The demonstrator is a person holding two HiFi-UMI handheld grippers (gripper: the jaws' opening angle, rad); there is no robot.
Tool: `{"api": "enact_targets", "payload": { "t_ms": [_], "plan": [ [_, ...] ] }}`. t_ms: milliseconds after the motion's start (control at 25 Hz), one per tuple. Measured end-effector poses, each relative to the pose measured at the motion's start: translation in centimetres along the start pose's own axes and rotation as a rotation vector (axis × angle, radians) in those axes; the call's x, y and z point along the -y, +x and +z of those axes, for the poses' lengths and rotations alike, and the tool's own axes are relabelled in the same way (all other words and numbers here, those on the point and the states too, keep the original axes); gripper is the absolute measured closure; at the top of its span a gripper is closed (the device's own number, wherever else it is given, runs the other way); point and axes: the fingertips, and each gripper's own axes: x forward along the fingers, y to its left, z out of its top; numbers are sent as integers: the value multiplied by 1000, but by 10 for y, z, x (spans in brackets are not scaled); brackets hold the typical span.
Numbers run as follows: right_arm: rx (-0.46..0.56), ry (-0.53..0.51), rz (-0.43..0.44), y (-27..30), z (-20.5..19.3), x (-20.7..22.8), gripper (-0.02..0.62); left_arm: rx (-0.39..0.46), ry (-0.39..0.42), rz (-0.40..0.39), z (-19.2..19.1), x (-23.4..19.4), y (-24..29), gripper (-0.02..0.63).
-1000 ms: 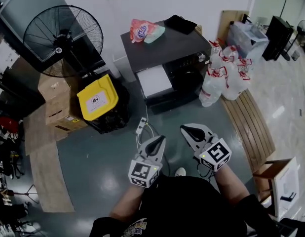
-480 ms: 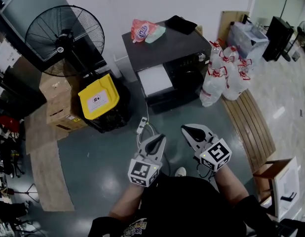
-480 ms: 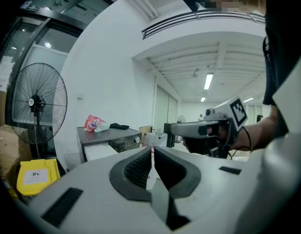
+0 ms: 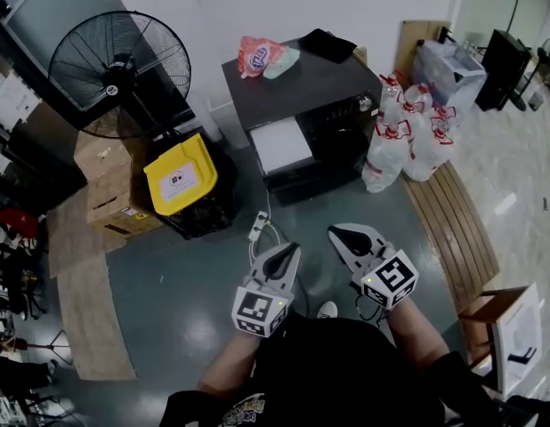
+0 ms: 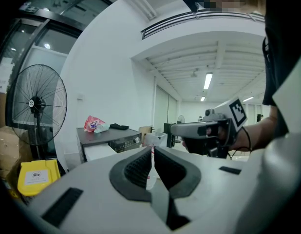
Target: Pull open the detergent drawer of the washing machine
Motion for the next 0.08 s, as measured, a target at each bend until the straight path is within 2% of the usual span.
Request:
{"api": "enact_targets", "payload": {
  "t_ms": [80],
  "plan": [
    [1,-1,0,0,0,0,592,1,1,1,1,0,0,588]
  ]
}}
